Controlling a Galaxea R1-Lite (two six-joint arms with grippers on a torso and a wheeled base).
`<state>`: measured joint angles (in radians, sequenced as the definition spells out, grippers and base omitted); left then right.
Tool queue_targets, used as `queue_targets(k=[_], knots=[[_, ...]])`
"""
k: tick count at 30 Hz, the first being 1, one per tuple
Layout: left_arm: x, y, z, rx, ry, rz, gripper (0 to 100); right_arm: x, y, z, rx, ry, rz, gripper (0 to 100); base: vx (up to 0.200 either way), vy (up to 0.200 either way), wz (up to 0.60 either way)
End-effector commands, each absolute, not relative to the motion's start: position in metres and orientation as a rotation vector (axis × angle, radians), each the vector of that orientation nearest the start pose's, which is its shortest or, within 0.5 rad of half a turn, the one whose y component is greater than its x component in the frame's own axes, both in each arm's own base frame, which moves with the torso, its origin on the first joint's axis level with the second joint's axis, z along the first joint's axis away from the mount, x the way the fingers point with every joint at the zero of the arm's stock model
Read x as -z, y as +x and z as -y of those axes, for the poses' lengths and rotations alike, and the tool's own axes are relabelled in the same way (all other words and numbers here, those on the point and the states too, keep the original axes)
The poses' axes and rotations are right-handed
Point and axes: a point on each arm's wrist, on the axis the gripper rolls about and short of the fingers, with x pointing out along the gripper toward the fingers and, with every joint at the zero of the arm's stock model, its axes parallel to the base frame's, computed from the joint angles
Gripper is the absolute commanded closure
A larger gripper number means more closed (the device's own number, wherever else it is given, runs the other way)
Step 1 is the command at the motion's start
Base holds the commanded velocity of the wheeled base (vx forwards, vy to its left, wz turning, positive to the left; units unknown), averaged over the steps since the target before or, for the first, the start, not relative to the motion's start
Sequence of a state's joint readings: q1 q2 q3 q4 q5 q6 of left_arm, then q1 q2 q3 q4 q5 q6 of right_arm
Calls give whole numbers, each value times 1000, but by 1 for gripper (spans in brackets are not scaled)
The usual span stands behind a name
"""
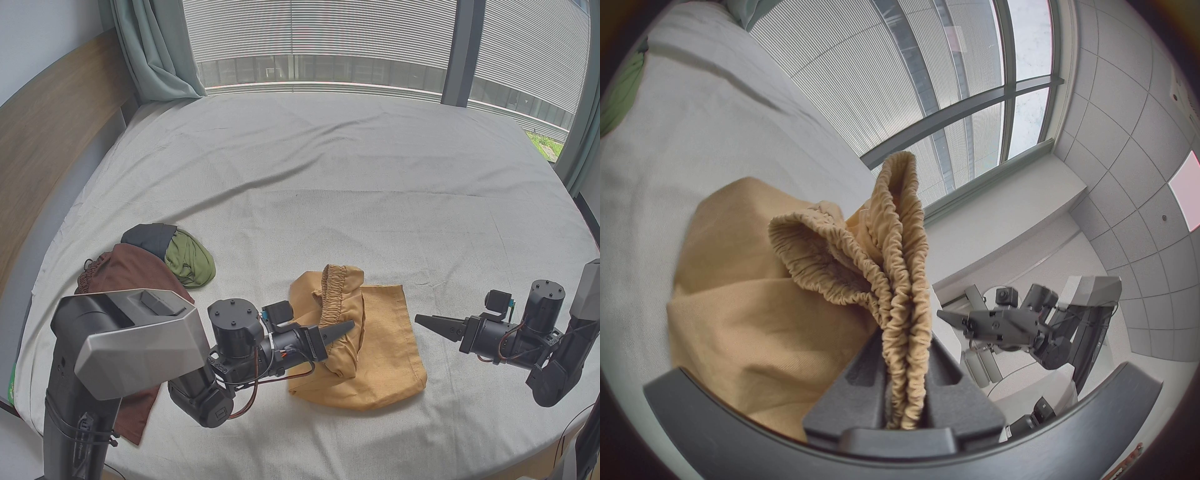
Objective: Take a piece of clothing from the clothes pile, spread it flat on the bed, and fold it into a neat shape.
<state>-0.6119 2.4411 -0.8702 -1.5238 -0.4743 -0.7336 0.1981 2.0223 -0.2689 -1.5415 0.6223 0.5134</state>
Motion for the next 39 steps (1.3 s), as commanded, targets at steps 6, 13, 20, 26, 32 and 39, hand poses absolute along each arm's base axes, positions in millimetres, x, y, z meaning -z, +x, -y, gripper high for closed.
queue_targets(k=[6, 13, 20, 26, 32, 39], knots=[[1, 326, 251, 1010, -651, -480, 100, -67, 262, -65, -748, 526, -405, 0, 0, 0, 0], [8, 328, 253, 987, -650, -499, 100, -67, 262, -65, -748, 526, -405, 0, 0, 0, 0], [5, 327, 257, 996, -650, -490, 0, -67, 261, -66, -752, 523, -408, 0, 0, 0, 0], [2, 329, 259, 983, -654, -466, 0, -67, 260, -66, -752, 524, -409, 0, 0, 0, 0], [-2, 329, 254, 970, -656, -447, 0, -65, 260, -67, -753, 524, -416, 0, 0, 0, 0], [-11, 327, 241, 937, -641, -399, 0, -61, 258, -69, -756, 527, -439, 0, 0, 0, 0]])
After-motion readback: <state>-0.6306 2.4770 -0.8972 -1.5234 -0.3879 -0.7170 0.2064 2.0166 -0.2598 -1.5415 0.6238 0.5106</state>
